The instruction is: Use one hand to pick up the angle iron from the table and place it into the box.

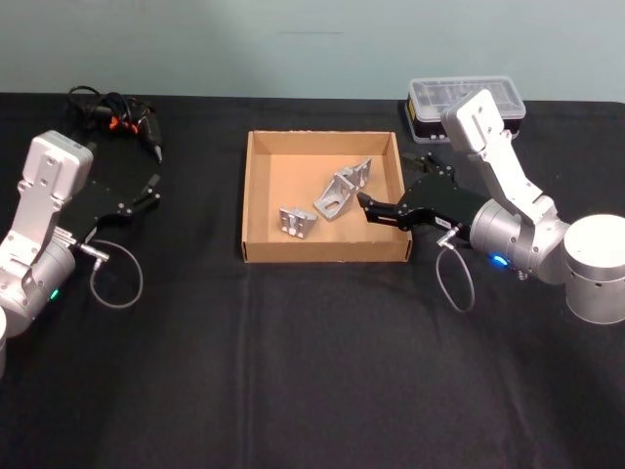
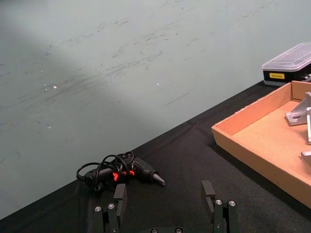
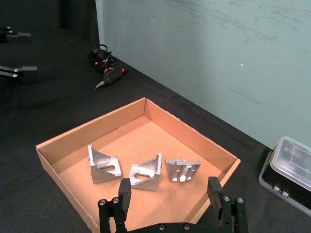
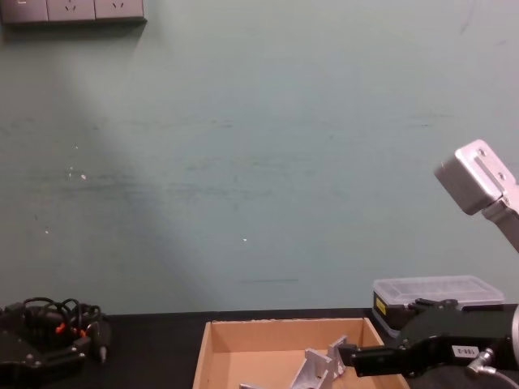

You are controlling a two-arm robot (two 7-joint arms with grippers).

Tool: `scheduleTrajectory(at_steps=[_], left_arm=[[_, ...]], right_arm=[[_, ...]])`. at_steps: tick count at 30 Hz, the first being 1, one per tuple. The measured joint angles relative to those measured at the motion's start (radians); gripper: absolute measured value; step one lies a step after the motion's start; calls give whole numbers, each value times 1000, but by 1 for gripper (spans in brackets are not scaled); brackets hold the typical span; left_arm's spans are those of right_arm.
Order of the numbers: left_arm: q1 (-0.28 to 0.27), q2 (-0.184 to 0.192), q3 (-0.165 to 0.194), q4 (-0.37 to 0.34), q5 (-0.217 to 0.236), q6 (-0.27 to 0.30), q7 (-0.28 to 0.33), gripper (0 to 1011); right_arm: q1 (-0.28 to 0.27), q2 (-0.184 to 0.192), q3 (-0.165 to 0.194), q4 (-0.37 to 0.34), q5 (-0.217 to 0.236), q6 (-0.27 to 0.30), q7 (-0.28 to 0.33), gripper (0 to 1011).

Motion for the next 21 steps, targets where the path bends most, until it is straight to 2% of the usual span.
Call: scheduleTrajectory(at_steps=[21], left_arm=[[0, 0, 0, 0, 0, 0, 0, 1000]], right_arm=[[0, 0, 0, 0, 0, 0, 0, 1004]])
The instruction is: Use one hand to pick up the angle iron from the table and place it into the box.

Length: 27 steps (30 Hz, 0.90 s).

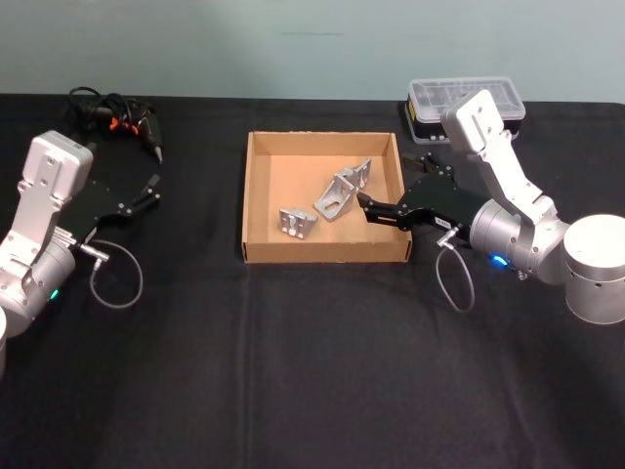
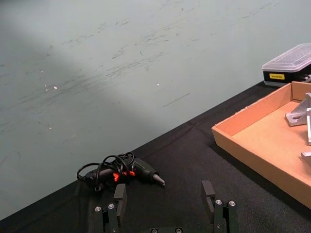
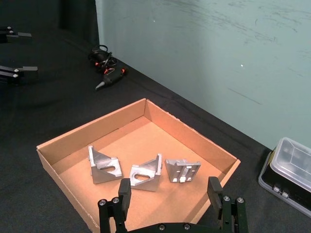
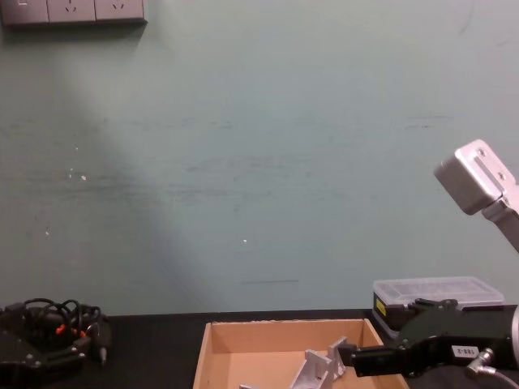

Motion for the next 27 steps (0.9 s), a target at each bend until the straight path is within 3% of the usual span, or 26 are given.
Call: scheduleTrajectory(at_steps=[27], left_arm=[[0, 0, 0, 0, 0, 0, 0, 1000]], right_arm=[[0, 0, 0, 0, 0, 0, 0, 1004]])
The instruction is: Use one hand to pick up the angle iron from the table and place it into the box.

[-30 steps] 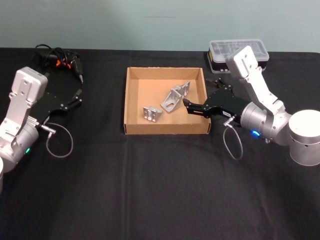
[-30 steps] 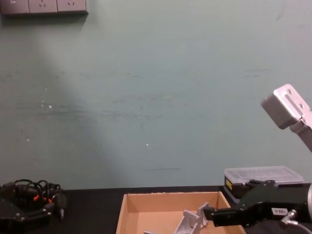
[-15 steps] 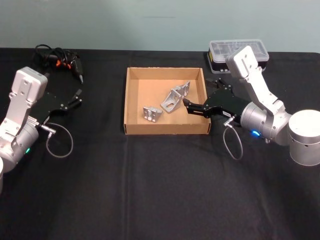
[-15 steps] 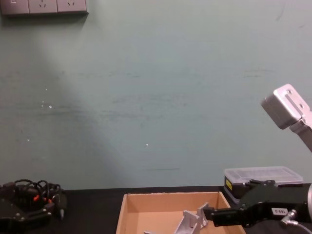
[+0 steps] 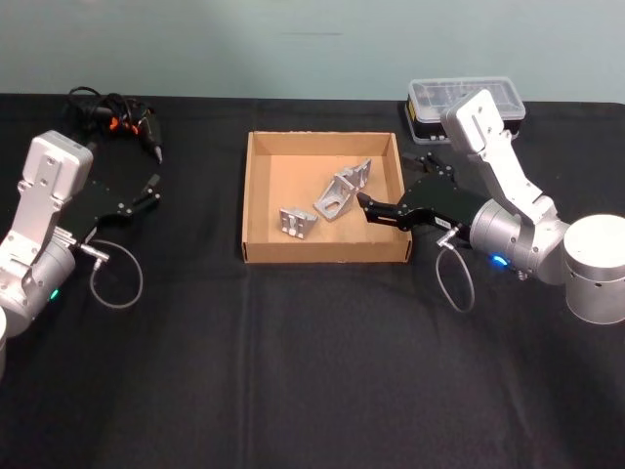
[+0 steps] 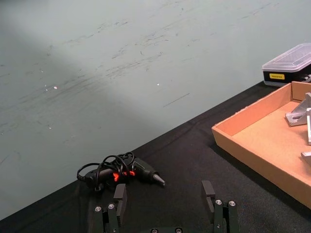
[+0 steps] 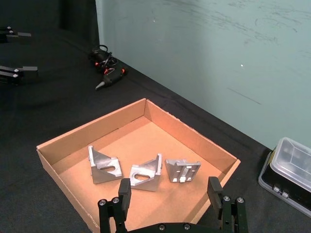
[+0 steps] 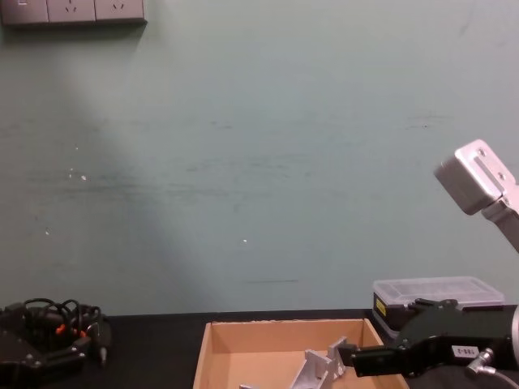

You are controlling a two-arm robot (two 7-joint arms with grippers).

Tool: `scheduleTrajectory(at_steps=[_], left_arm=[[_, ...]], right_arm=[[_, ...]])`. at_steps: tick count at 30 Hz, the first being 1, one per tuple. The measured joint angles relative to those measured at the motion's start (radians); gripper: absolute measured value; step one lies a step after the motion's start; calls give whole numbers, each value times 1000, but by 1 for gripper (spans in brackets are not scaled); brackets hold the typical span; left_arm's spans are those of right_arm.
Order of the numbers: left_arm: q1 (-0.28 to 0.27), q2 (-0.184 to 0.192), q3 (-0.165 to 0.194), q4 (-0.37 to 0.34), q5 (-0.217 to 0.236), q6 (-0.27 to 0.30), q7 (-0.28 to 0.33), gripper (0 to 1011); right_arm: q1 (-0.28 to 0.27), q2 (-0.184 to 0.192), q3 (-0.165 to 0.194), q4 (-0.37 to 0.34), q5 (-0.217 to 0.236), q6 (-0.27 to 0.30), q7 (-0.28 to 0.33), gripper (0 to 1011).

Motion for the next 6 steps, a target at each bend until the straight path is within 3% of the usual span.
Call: scheduleTrajectory(at_steps=[6], left_arm=[[0, 0, 0, 0, 0, 0, 0, 1000]], right_arm=[[0, 0, 0, 0, 0, 0, 0, 1004]])
